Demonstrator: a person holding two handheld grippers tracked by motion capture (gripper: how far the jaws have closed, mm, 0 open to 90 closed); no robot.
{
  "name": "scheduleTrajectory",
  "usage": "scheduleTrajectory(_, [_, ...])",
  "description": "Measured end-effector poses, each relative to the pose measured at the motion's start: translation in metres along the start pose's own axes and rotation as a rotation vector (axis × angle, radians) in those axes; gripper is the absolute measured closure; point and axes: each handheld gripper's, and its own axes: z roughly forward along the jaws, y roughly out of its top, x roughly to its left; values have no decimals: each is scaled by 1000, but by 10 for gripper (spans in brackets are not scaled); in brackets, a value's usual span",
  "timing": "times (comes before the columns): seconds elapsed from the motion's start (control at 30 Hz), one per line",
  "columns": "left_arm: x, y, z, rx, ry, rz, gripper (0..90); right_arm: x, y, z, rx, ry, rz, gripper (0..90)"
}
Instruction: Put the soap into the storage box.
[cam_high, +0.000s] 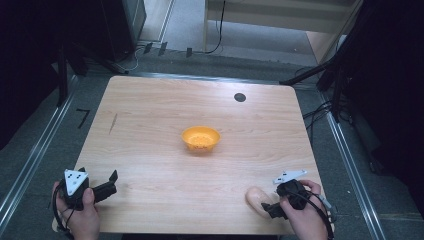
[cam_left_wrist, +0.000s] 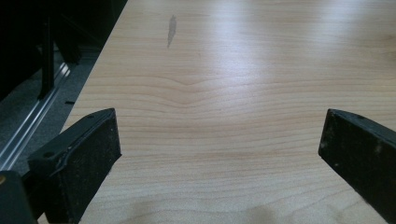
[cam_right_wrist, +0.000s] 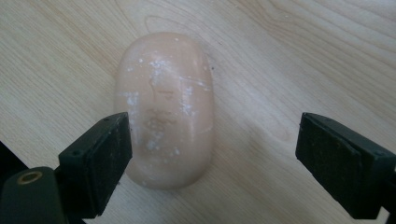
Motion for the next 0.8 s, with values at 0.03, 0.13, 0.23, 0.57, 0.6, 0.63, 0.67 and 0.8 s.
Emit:
scheduleTrajectory(0.03, [0, 0, 0, 0, 0, 0, 0, 1, 1, 1, 4, -4, 3, 115])
scheduleTrajectory(0.13, [0, 0, 0, -2, -3, -3, 0, 6, 4, 6, 19, 4, 12, 115])
scheduleTrajectory(0.23, [0, 0, 0, -1, -2, -3, 0, 10, 6, 11, 33, 8, 17, 115])
scheduleTrajectory(0.57, [1, 0, 0, -4, -4, -6, 0, 22, 10, 26, 75, -26, 8, 151])
scheduleTrajectory(0.6, [1, 0, 0, -5, -4, -7, 0, 23, 10, 27, 75, -30, 5, 154])
scheduleTrajectory(0.63, [1, 0, 0, -5, -4, -7, 0, 24, 10, 28, 74, -37, 5, 157])
scheduleTrajectory(0.67, [0, 0, 0, -5, -4, -7, 0, 25, 10, 29, 77, -40, 7, 165])
scheduleTrajectory(0.8, [0, 0, 0, -7, -3, -4, 0, 27, 10, 30, 65, -31, -1, 288])
